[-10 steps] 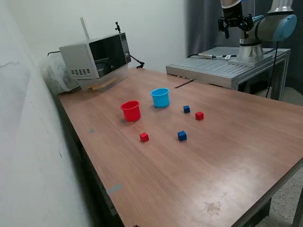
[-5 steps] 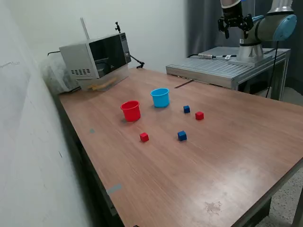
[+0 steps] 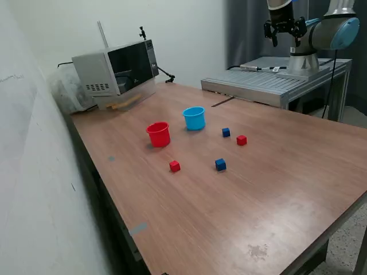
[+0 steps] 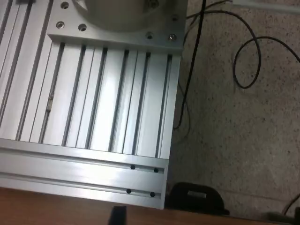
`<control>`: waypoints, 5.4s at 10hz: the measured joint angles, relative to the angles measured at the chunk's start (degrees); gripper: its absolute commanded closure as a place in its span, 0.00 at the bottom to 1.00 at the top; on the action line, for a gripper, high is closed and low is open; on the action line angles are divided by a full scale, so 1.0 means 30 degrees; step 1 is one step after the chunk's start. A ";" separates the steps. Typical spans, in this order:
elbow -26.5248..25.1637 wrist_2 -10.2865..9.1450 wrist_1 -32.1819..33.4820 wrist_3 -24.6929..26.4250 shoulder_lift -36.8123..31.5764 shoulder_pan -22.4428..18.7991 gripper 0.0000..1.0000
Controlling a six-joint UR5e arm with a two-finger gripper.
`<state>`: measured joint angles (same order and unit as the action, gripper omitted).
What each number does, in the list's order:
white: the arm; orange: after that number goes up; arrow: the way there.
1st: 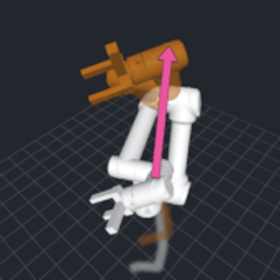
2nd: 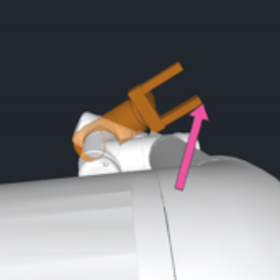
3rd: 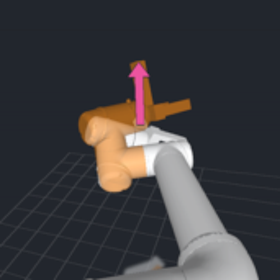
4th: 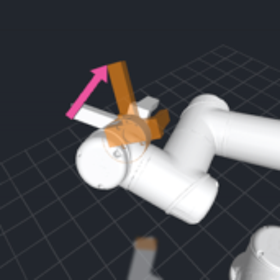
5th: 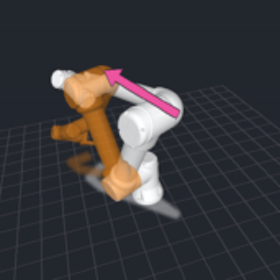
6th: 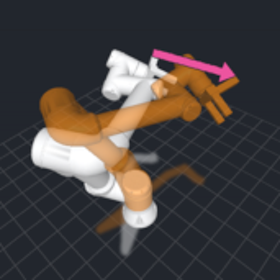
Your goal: Place red objects in the red bin, and blue objects in the blue bin.
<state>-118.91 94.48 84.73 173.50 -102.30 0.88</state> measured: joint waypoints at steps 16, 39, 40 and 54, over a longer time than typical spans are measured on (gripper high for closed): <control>0.0266 -0.0009 0.0075 0.0636 -0.0012 0.0013 0.00; 0.6007 -0.0221 0.6014 0.4117 0.6510 0.0880 0.00; 0.5336 -0.0228 0.6827 0.4401 0.6950 0.1210 0.00; 0.3343 -0.4565 1.3085 0.9258 1.0389 0.1728 0.00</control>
<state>-108.88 80.79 123.99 201.27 -71.14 6.06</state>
